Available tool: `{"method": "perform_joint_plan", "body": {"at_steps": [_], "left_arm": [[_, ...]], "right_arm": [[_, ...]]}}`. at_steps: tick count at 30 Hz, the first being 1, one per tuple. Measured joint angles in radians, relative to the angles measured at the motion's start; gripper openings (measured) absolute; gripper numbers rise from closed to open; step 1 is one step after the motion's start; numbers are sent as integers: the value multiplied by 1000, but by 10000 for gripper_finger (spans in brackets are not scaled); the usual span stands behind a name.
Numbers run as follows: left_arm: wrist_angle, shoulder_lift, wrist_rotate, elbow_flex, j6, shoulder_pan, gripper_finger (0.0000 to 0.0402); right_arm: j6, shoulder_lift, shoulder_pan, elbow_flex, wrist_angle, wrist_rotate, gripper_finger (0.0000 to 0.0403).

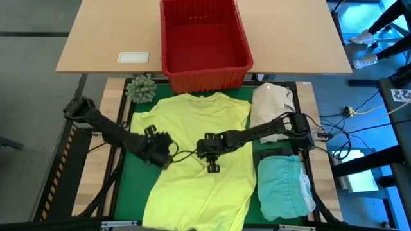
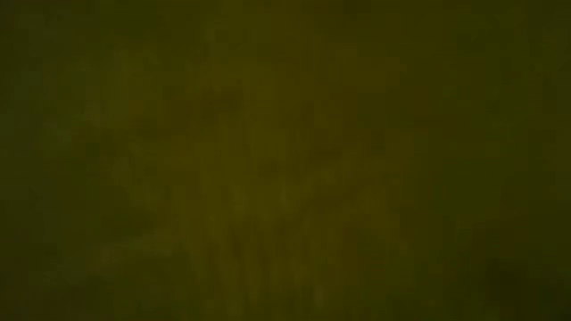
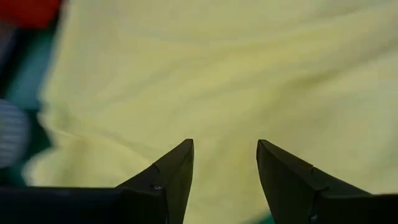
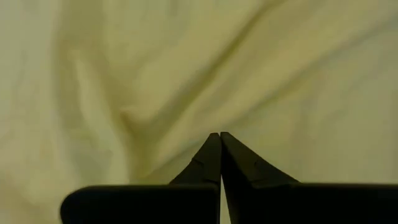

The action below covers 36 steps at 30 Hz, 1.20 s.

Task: Fold Laundry from Bin
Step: Fold the yellow shirt

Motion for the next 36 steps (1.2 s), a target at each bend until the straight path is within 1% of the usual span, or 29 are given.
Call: {"method": "perform_joint_plan", "body": {"at_steps": [6,11,15,19,22,30,36], "left_arm": [[86,75,46,-2,-146,-185,170],[145,180,120,-2,-223,-262,170],[187,267,196,-2,-250,-291,170],[227,315,234,2,-267,-313,170],[270,321,255,8,-302,-337,170],[260,326,346,81,-299,-382,170],[260,325,475,97,-305,-404,170]], "right_arm": [[-14,0,-101,0,67,2,3],[-40,0,-194,-1,116,2,3],[-52,0,-267,-1,150,-1,3],[-52,3,-337,-1,153,0,3],[-52,6,-383,-1,149,-1,3],[-52,39,-472,-2,141,-2,3],[-51,76,-502,0,118,-1,3]]}}
